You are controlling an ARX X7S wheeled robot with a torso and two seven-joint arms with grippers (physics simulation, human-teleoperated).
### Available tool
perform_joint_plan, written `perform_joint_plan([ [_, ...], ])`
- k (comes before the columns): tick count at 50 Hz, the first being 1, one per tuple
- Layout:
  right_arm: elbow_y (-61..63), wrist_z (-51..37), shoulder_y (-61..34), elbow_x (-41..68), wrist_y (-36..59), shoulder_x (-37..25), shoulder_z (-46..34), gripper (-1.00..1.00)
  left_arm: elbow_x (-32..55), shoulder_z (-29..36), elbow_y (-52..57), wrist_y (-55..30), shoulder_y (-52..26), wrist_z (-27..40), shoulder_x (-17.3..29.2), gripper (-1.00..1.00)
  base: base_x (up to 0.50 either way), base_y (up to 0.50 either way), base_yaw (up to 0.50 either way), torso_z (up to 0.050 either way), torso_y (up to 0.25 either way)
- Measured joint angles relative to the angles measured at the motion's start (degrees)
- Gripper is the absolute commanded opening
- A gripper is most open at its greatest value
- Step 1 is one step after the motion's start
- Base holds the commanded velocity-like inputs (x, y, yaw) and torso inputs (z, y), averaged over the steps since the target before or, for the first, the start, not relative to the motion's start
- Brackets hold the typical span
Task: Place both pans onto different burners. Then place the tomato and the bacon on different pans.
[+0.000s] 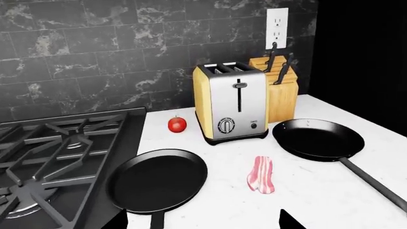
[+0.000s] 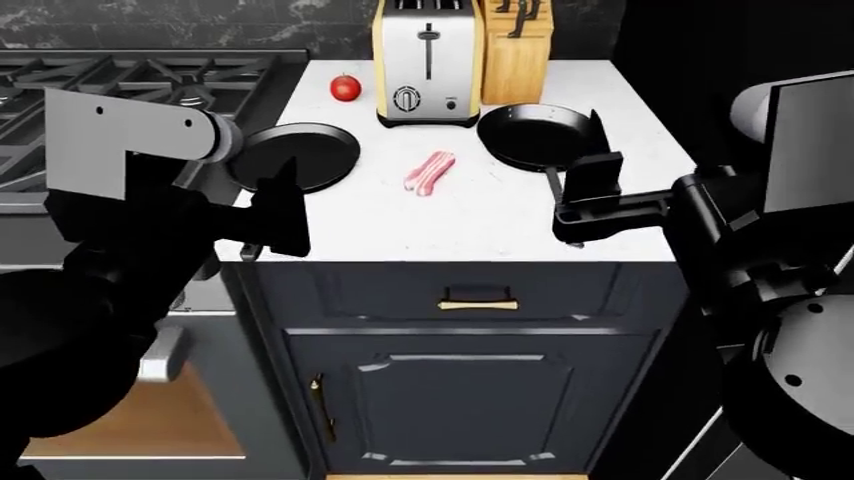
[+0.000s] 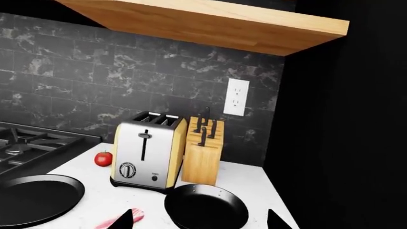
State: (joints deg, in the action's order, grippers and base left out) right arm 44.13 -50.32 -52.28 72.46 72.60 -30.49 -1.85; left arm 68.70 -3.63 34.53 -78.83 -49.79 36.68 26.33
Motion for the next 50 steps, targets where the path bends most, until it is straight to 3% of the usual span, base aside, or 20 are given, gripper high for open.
perform_joint_plan([
  [50,-1.4,2.6,1.7,-4.0,-4.0,-1.3,-2.7,1.0,-2.1,3.8,-1.7,4.9,1.5,-1.8,1.6,1.0,0.16,0.02,0.0,0.0,0.0],
])
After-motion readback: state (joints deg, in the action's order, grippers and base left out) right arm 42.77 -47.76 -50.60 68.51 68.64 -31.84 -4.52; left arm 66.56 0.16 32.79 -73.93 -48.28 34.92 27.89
